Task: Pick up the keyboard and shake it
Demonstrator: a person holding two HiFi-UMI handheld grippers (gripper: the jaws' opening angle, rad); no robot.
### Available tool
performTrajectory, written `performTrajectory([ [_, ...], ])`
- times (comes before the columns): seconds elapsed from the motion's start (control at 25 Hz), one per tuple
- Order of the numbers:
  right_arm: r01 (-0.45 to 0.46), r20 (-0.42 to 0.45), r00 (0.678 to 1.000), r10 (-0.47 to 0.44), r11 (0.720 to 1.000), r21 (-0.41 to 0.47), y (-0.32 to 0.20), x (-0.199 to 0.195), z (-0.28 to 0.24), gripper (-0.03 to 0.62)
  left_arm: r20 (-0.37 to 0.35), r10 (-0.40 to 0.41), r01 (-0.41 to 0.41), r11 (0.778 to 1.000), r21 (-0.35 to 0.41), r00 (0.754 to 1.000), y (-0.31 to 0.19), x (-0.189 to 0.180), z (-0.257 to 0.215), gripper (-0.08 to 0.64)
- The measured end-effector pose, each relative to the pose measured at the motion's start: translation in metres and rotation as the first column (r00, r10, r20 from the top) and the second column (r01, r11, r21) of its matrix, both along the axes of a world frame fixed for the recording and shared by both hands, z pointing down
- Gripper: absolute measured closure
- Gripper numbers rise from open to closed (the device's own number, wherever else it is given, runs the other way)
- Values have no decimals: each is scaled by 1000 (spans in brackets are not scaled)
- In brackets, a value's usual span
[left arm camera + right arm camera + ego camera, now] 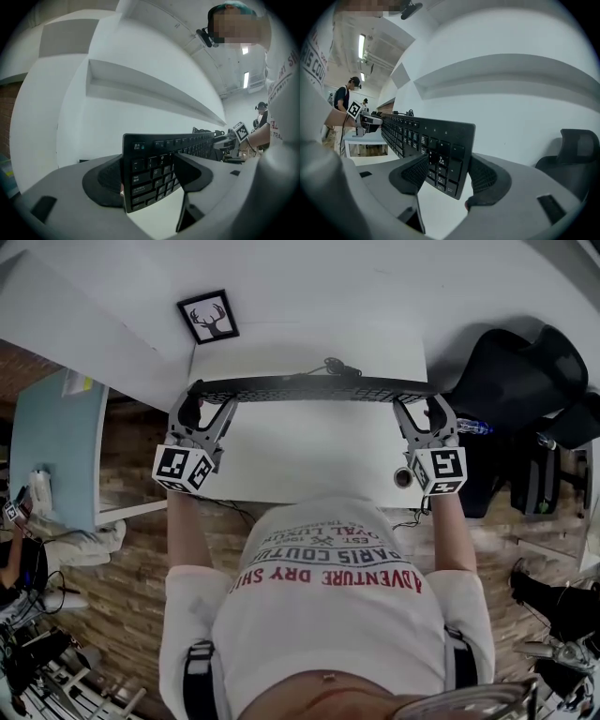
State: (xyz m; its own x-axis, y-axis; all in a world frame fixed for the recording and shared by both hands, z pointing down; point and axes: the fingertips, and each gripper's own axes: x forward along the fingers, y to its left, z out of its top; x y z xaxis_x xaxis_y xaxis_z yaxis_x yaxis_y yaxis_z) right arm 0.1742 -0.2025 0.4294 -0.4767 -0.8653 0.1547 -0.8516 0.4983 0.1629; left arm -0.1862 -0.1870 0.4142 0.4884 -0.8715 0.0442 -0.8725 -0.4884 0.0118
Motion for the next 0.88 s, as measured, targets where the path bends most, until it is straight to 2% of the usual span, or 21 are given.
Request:
performTrajectory([
  [0.44, -18, 16, 1000, 18, 1000, -26, 1, 0, 6, 314, 34, 6, -7, 1000, 9, 999, 0, 1, -4, 235],
  [0.88, -44, -2, 999, 44, 997, -58, 7, 4, 13, 314, 32, 27, -27, 1000, -8, 999, 0, 5, 4, 235],
])
